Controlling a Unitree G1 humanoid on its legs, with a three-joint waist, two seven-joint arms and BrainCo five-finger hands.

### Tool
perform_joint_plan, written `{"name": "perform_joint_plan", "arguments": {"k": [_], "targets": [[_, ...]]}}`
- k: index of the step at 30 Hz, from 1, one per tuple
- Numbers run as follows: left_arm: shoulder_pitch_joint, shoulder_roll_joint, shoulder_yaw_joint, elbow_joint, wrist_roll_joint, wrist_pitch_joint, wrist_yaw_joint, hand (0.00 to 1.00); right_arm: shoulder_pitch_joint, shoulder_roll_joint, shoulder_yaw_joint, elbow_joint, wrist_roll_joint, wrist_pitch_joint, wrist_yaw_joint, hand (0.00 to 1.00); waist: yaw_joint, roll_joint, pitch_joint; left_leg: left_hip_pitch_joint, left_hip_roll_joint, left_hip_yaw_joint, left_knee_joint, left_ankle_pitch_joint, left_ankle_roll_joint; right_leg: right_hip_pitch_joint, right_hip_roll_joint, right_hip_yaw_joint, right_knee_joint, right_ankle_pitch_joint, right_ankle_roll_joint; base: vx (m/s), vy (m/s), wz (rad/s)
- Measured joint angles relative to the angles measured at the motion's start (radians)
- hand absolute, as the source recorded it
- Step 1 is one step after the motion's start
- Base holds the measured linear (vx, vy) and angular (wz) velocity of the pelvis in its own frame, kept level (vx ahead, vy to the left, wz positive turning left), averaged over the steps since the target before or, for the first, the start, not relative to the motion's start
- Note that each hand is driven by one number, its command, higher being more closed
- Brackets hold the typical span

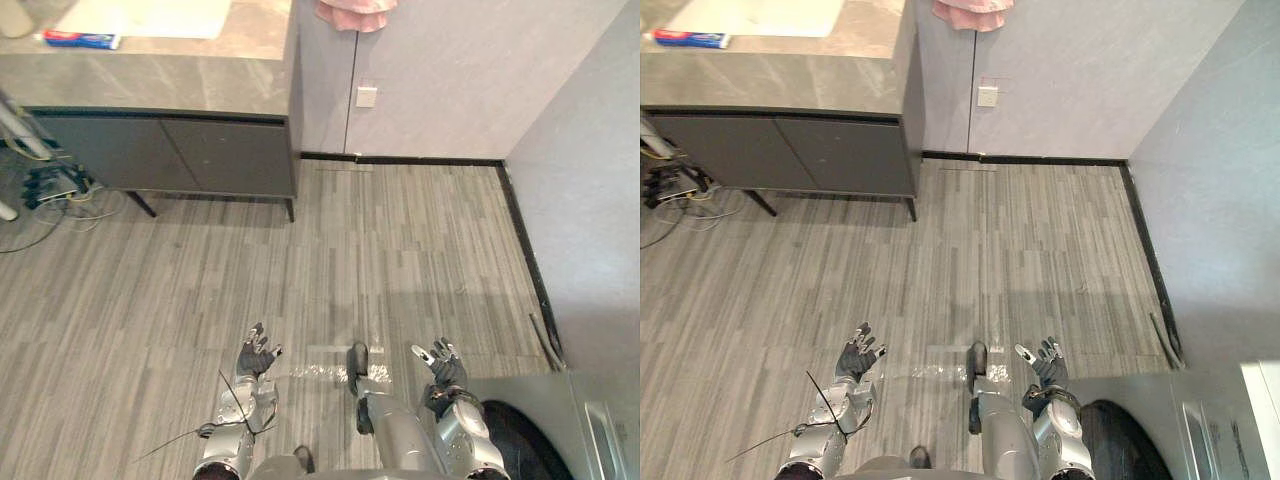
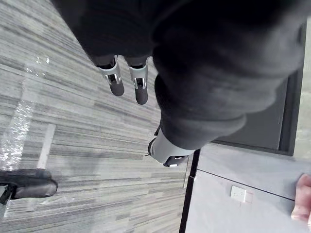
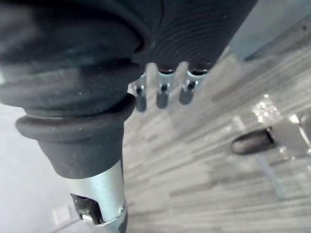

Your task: Organize washtable

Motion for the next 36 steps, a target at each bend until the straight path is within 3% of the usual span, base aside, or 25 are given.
{"name": "perform_joint_plan", "arguments": {"k": [1, 2, 4, 6, 8, 10, 13, 17, 18, 19, 20, 21, 22, 23, 24, 25, 26, 27, 28, 29, 30, 31, 32, 33, 36], "targets": [[0.002, -0.021, 0.008, 0.0, -0.008, 0.0, 0.0, 0.0, 0.001, 0.0, 0.022, -0.034, 0.0, -0.001, 0.003, 0.0, 0.002, 0.001, 0.0, -0.06, 0.01, -0.005, 0.182, 0.113, 0.029, 0.047, 0.0, 0.005, 0.007, -0.044, -0.017, 0.57, -0.195, -0.04], [0.005, -0.029, 0.008, -0.001, -0.025, -0.001, -0.002, 0.0, 0.0, -0.001, 0.037, -0.049, 0.0, -0.002, 0.008, 0.0, 0.01, 0.002, 0.0, -0.088, 0.025, -0.007, 0.278, 0.166, 0.036, 0.079, 0.005, 0.011, 0.004, -0.062, -0.025, 0.68, -0.218, -0.21], [0.009, -0.04, 0.008, 0.0, -0.065, -0.002, -0.005, 0.0, 0.004, -0.011, 0.077, -0.074, -0.001, -0.006, 0.02, 0.0, 0.029, 0.001, 0.001, -0.163, 0.077, 0.011, 0.542, 0.161, 0.06, 0.216, 0.032, 0.055, -0.02, -0.119, -0.043, 0.59, -0.172, -0.3], [0.008, -0.038, 0.01, -0.001, -0.084, -0.003, -0.005, 0.0, 0.01, -0.009, 0.079, -0.076, -0.001, -0.008, 0.02, 0.0, 0.045, -0.009, 0.001, -0.213, 0.106, 0.042, 0.61, 0.125, 0.11, 0.315, 0.032, 0.088, -0.049, -0.162, -0.038, 0.51, -0.112, -0.24], [0.011, -0.039, 0.016, -0.002, -0.092, -0.004, -0.005, 0.0, 0.01, -0.012, 0.075, -0.077, 0.001, -0.008, 0.02, 0.0, 0.055, -0.012, 0.001, -0.283, 0.109, 0.073, 0.578, 0.1, 0.142, 0.378, 0.022, 0.118, -0.081, -0.189, -0.032, 0.41, -0.056, -0.32], [0.032, -0.039, 0.021, -0.002, -0.106, -0.005, -0.005, 0.0, 0.014, -0.021, 0.065, -0.077, 0.004, -0.008, 0.02, 0.0, 0.059, -0.016, 0.003, -0.373, 0.071, 0.08, 0.45, 0.084, 0.163, 0.443, -0.003, 0.154, -0.097, -0.233, -0.018, 0.39, 0.026, -0.33], [0.084, -0.041, 0.026, -0.003, -0.11, -0.006, -0.005, 0.0, 0.036, -0.044, 0.056, -0.076, 0.005, -0.008, 0.019, 0.0, 0.078, -0.026, 0.005, -0.425, -0.009, 0.015, 0.191, 0.094, 0.148, 0.502, -0.034, 0.217, -0.089, -0.298, 0.011, 0.39, 0.106, -0.67], [0.159, -0.048, 0.121, -0.006, -0.109, -0.006, -0.002, 0.0, 0.036, -0.066, 0.054, -0.033, -0.012, -0.009, 0.02, 0.0, 0.112, -0.009, -0.013, -0.466, -0.053, -0.106, -0.216, 0.175, 0.036, 0.563, -0.055, 0.344, -0.033, -0.434, 0.066, 0.49, 0.246, -0.89], [0.171, -0.048, 0.136, -0.006, -0.109, -0.006, -0.001, 0.0, 0.039, -0.068, 0.055, -0.021, -0.015, -0.008, 0.021, 0.0, 0.113, -0.008, -0.021, -0.471, -0.052, -0.114, -0.244, 0.175, 0.035, 0.578, -0.062, 0.363, -0.031, -0.452, 0.075, 0.59, 0.36, -0.95], [0.185, -0.045, 0.171, 0.007, -0.109, -0.006, -0.001, 0.0, 0.04, -0.07, 0.053, 0.011, -0.023, -0.005, 0.021, 0.0, 0.127, -0.015, -0.048, -0.476, -0.07, -0.122, -0.231, 0.296, 0.028, 0.591, -0.091, 0.403, -0.024, -0.483, 0.099, 0.64, 0.39, -0.92], [0.182, -0.045, 0.202, 0.029, -0.111, -0.006, 0.001, 0.0, 0.04, -0.052, 0.033, 0.064, -0.037, 0.001, 0.025, 0.0, 0.137, -0.055, -0.077, -0.48, -0.098, -0.1, -0.191, 0.321, 0.076, 0.567, -0.132, 0.449, 0.006, -0.479, 0.114, 0.65, 0.382, -0.84], [0.176, -0.041, 0.219, 0.03, -0.111, -0.007, 0.002, 0.0, 0.036, -0.043, 0.027, 0.08, -0.044, 0.008, 0.031, 0.0, 0.136, -0.071, -0.082, -0.49, -0.107, -0.09, -0.149, 0.296, 0.097, 0.555, -0.145, 0.464, 0.027, -0.463, 0.133, 0.64, 0.343, -0.52], [0.165, -0.039, 0.254, 0.03, -0.112, -0.007, 0.002, 0.0, 0.033, -0.036, 0.018, 0.084, -0.053, 0.012, 0.042, 0.0, 0.131, -0.074, -0.08, -0.525, -0.103, -0.073, 0.004, 0.22, 0.13, 0.563, -0.152, 0.487, 0.06, -0.413, 0.157, 0.63, 0.329, -0.46], [0.165, -0.038, 0.285, 0.024, -0.114, -0.009, 0.0, 0.0, 0.03, -0.035, 0.016, 0.082, -0.058, 0.017, 0.043, 0.0, 0.142, -0.084, -0.074, -0.592, -0.103, -0.033, 0.224, 0.174, 0.132, 0.588, -0.161, 0.529, 0.095, -0.369, 0.154, 0.61, 0.35, -0.56], [0.17, -0.039, 0.289, 0.022, -0.115, -0.011, 0.0, 0.0, 0.031, -0.034, 0.017, 0.084, -0.065, 0.017, 0.046, 0.0, 0.145, -0.092, -0.088, -0.606, -0.106, -0.029, 0.261, 0.157, 0.12, 0.59, -0.169, 0.546, 0.124, -0.36, 0.164, 0.49, 0.333, -1.04], [0.206, -0.06, 0.288, 0.047, -0.125, 0.012, 0.021, 0.0, 0.04, -0.049, 0.018, 0.081, -0.074, 0.01, 0.058, 0.0, 0.158, -0.066, -0.12, -0.574, -0.1, -0.016, 0.186, 0.122, 0.147, 0.567, -0.166, 0.572, 0.212, -0.336, 0.187, 0.39, 0.339, -0.9], [0.238, -0.048, 0.296, 0.095, -0.13, 0.018, 0.031, 0.0, 0.039, -0.051, 0.017, 0.087, -0.073, 0.005, 0.063, 0.0, 0.156, -0.08, -0.152, -0.544, -0.12, 0.018, 0.198, 0.014, 0.179, 0.516, -0.177, 0.611, 0.343, -0.312, 0.209, 0.49, 0.367, -0.73], [0.24, -0.032, 0.287, 0.12, -0.129, 0.019, 0.029, 0.0, 0.04, -0.047, 0.017, 0.087, -0.073, 0.005, 0.063, 0.0, 0.156, -0.091, -0.154, -0.532, -0.137, 0.033, 0.196, -0.002, 0.19, 0.479, -0.179, 0.638, 0.421, -0.273, 0.243, 0.43, 0.306, -0.25], [0.244, -0.019, 0.279, 0.139, -0.13, 0.041, 0.034, 0.0, 0.039, -0.045, 0.017, 0.111, -0.067, 0.006, 0.061, 0.0, 0.157, -0.09, -0.151, -0.499, -0.153, 0.04, 0.174, -0.024, 0.207, 0.409, -0.161, 0.651, 0.55, -0.14, 0.323, 0.35, 0.206, -0.1], [0.245, -0.019, 0.28, 0.144, -0.145, 0.062, 0.044, 0.0, 0.035, -0.041, 0.021, 0.121, -0.053, 0.008, 0.061, 0.0, 0.154, -0.087, -0.148, -0.473, -0.159, 0.04, 0.148, -0.026, 0.21, 0.375, -0.154, 0.644, 0.612, -0.111, 0.336, 0.3, 0.184, -0.15], [0.248, -0.015, 0.298, 0.15, -0.203, 0.099, 0.075, 0.0, 0.033, -0.025, 0.034, 0.122, -0.021, 0.006, 0.066, 0.0, 0.15, -0.082, -0.128, -0.401, -0.162, 0.04, 0.093, -0.026, 0.211, 0.303, -0.155, 0.574, 0.715, -0.168, 0.312, 0.44, 0.269, -0.19], [0.271, -0.009, 0.295, 0.157, -0.225, 0.124, 0.087, 0.0, 0.032, -0.011, 0.046, 0.121, 0.006, 0.004, 0.071, 0.0, 0.15, -0.075, -0.108, -0.314, -0.16, 0.039, 0.025, -0.023, 0.207, 0.239, -0.187, 0.44, 0.752, -0.253, 0.232, 0.43, 0.255, -0.23], [0.296, -0.004, 0.285, 0.157, -0.223, 0.123, 0.087, 0.0, 0.041, -0.008, 0.061, 0.121, 0.011, 0.002, 0.077, 0.0, 0.149, -0.075, -0.104, -0.268, -0.158, 0.04, -0.013, -0.02, 0.203, 0.216, -0.202, 0.38, 0.747, -0.285, 0.213, 0.44, 0.199, -0.17], [0.356, 0.018, 0.258, 0.158, -0.206, 0.123, 0.087, 0.0, 0.065, -0.007, 0.09, 0.108, 0.022, -0.001, 0.095, 0.0, 0.135, -0.065, -0.098, -0.169, -0.153, 0.033, -0.085, -0.019, 0.198, 0.171, -0.209, 0.283, 0.698, -0.353, 0.216, 0.3, 0.065, -0.02], [0.412, 0.058, 0.203, 0.163, -0.195, 0.124, 0.087, 0.0, 0.093, -0.01, 0.095, 0.093, 0.041, -0.007, 0.112, 0.0, 0.112, -0.072, -0.095, -0.084, -0.136, 0.001, -0.136, -0.042, 0.167, 0.092, -0.185, 0.224, 0.509, -0.39, 0.248, 0.35, -0.065, 0.34]]}}
